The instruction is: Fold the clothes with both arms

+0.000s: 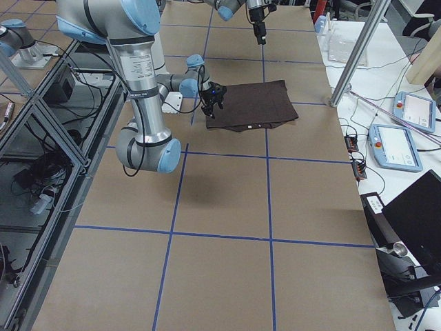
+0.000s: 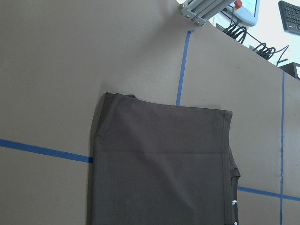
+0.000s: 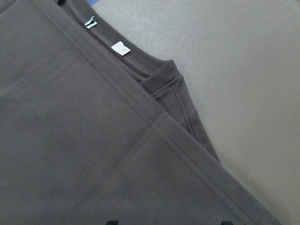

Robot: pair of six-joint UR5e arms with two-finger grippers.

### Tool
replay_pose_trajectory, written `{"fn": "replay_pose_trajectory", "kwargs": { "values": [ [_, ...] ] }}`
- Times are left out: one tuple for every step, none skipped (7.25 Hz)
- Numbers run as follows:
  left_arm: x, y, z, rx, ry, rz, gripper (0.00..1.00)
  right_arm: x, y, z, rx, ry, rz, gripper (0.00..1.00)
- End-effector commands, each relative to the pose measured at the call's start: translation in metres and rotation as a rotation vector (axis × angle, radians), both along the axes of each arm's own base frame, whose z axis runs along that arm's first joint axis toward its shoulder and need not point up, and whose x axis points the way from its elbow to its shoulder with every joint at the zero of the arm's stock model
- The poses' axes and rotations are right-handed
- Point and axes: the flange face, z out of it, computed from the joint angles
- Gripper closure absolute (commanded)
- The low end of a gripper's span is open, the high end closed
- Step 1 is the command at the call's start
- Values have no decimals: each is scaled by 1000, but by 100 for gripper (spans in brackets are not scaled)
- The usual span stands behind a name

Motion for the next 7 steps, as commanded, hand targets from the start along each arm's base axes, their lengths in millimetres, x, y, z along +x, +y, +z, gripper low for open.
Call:
{"fn": "replay_pose_trajectory", "kwargs": {
  "values": [
    [-1,0,1,-2,0,-2,13,-10,-4,23,-52,-35,60,20],
    [-1,0,2,-3,-1,-2,13,-9,-3,27,-53,-29,61,18],
    [-1,1,4,-6,-5,-3,13,-8,-4,29,-53,-22,61,18],
    [-3,2,1,0,0,-5,13,-4,-3,41,-57,-2,61,18],
    [-4,2,2,-1,-1,-6,13,-4,-2,43,-57,2,56,18],
    [-3,2,3,-2,-2,-8,13,-3,-1,40,-57,-2,55,18],
    [-3,2,2,-1,-1,-8,13,0,-3,35,-54,-10,57,18]
  ]
}}
